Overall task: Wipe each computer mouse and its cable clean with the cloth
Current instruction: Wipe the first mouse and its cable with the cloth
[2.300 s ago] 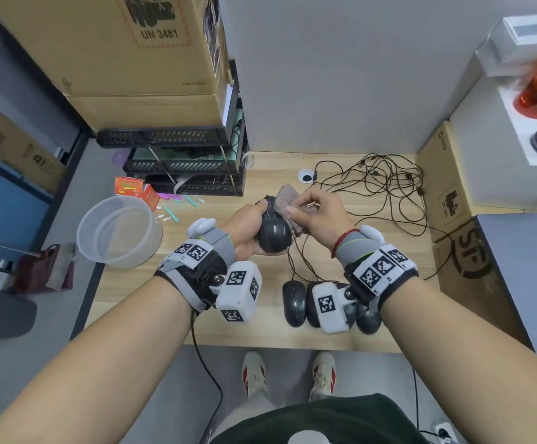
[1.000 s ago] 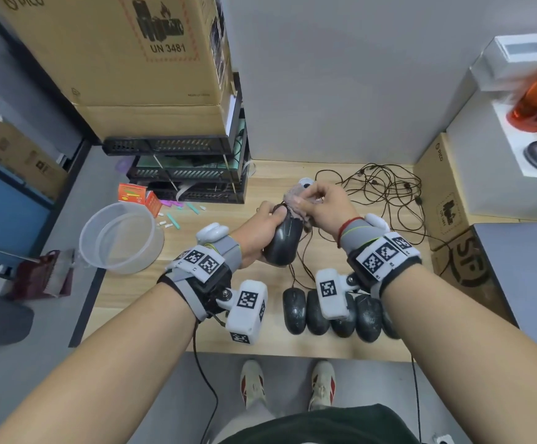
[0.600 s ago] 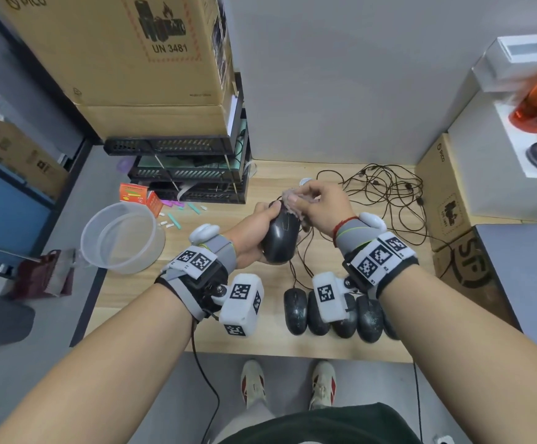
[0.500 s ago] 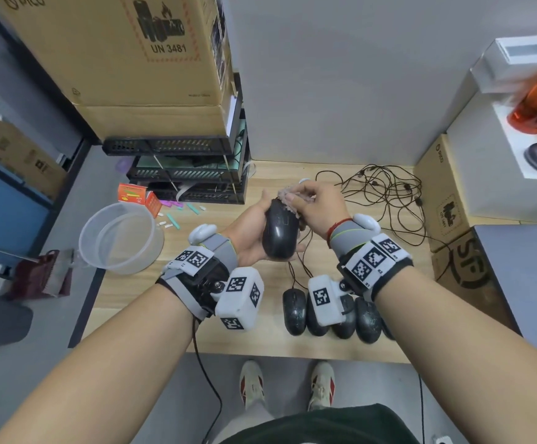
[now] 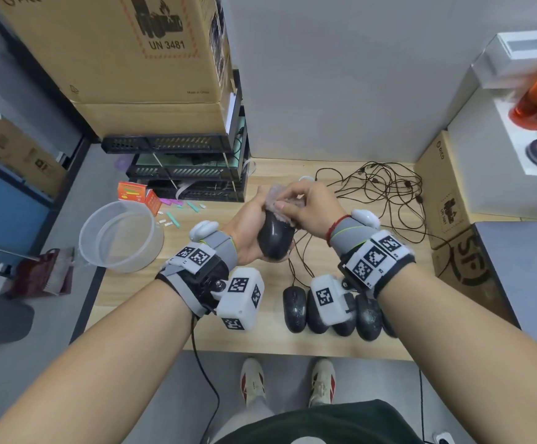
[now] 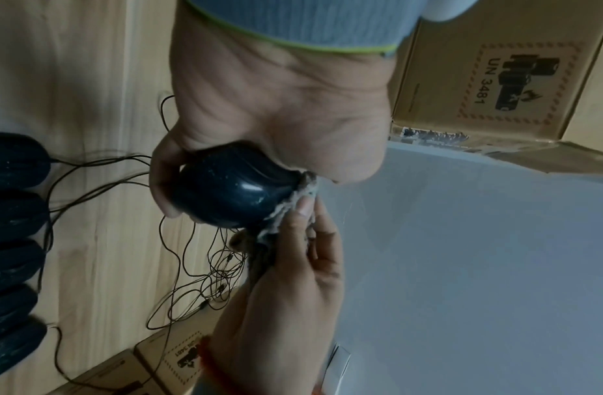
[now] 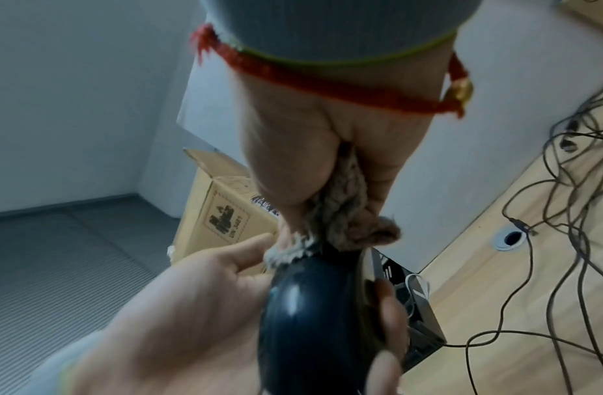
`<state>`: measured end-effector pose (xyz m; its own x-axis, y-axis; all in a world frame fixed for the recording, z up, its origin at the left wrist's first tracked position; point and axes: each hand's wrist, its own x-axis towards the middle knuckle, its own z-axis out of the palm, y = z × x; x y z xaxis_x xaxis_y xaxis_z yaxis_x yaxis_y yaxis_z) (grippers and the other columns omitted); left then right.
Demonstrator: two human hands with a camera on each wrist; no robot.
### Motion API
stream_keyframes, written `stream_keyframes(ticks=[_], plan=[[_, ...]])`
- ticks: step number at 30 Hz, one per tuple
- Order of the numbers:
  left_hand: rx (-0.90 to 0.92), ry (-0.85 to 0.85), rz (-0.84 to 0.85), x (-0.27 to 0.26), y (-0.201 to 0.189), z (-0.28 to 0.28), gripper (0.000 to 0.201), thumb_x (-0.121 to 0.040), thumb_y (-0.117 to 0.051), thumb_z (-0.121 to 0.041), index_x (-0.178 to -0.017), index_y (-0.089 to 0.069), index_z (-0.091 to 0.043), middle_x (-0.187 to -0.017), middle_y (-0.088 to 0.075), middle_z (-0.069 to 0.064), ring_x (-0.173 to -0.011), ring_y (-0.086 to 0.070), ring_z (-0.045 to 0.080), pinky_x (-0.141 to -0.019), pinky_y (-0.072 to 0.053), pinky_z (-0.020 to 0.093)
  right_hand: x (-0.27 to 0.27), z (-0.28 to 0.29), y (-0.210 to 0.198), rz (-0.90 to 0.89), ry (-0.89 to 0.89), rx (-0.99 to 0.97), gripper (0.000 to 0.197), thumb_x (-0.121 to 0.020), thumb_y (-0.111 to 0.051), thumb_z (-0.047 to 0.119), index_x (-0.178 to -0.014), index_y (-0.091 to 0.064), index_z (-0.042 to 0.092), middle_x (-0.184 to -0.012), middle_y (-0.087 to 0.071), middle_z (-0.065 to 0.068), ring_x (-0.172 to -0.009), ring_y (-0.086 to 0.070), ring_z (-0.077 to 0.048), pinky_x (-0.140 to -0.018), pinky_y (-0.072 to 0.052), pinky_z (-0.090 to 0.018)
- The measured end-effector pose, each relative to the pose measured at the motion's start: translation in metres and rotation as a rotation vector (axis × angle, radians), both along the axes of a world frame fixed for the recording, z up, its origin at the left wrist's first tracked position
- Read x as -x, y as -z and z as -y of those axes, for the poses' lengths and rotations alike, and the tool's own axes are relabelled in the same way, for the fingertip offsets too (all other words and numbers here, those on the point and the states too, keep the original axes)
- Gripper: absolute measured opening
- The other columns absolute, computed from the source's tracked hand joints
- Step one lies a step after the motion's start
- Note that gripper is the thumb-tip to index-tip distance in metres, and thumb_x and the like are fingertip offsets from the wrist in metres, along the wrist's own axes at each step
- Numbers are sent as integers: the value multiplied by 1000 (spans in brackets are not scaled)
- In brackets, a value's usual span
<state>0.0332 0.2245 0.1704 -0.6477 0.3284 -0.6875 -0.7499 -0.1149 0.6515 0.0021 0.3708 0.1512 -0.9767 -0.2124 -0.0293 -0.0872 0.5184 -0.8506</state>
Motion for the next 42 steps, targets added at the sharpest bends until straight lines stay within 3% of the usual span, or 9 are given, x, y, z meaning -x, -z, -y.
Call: stream_keyframes(ticks=[4, 11, 16, 24, 27, 30, 36, 39, 42], plan=[[-21, -79, 1, 8, 2, 8, 92, -102, -14, -68, -75, -78, -9, -87, -74, 17, -75, -71, 31, -78, -55, 41, -19, 2, 0, 30, -328, -47, 20, -72, -87, 19, -77, -74, 33, -79, -55, 14, -72, -55, 0, -73, -44, -17], [34, 13, 4, 11, 9, 1, 81, -99, -11, -73, -104, -70, -18, -81, -74, 9, -74, -66, 24, -83, -49, 42, -5, 0, -5, -66, -3, 6, 16, -75, -84, 28, -75, -71, 37, -75, -62, 13, -72, -58, -7, -70, -45, -22], [-73, -154, 31, 18, 5, 4, 72, -103, -22, -67, -81, -59, -9, -73, -66, 13, -62, -67, 26, -59, -56, 31, -25, 13, -2, -83, -284, -150, 15, -69, -88, 23, -81, -79, 22, -76, -49, 11, -68, -56, -9, -66, -43, -16], [52, -93, 47, 22, 9, 5, 86, -101, -14, -71, -130, -62, -6, -120, -71, 20, -91, -69, 33, -85, -52, 44, -10, -3, 1, -52, -37, -10, 18, -66, -90, 30, -74, -74, 35, -80, -63, 3, -72, -56, -2, -69, -45, -21], [37, -65, 37, 19, 7, 2, 90, -98, -11, -75, -112, -69, -8, -106, -73, 19, -82, -69, 30, -81, -54, 41, -11, 2, 0, -58, 14, 33, 15, -69, -88, 29, -75, -74, 32, -81, -64, 5, -77, -61, -11, -73, -51, -28], [-20, -99, 25, 17, 3, 1, 85, -100, -14, -72, -89, -66, -6, -86, -70, 17, -69, -70, 29, -68, -58, 37, -21, 5, -6, 57, -237, -7, 17, -65, -91, 19, -75, -78, 23, -78, -59, 7, -69, -59, -9, -61, -55, -29], [67, 58, -32, 19, 5, 5, 88, -94, -9, -80, -115, -69, -19, -95, -72, 10, -74, -68, 27, -78, -52, 42, 1, -12, -11, 126, -5, 175, 14, -76, -84, 17, -72, -71, 21, -58, -64, 9, -49, -56, -7, -50, -47, -22], [68, 96, -42, 15, 7, 1, 91, -92, -9, -81, -130, -62, -18, -89, -66, 10, -75, -64, 29, -71, -57, 39, 11, -15, -7, 18, 168, 95, 14, -80, -80, 24, -73, -69, 26, -68, -65, 12, -62, -59, -4, -63, -48, -20], [51, 34, -35, 17, 7, 0, 92, -92, -9, -81, -115, -72, -18, -96, -66, 13, -75, -62, 27, -75, -53, 39, -1, -7, -6, 83, 52, 156, 17, -79, -81, 20, -70, -68, 25, -64, -66, 8, -53, -59, -4, -57, -49, -26]])
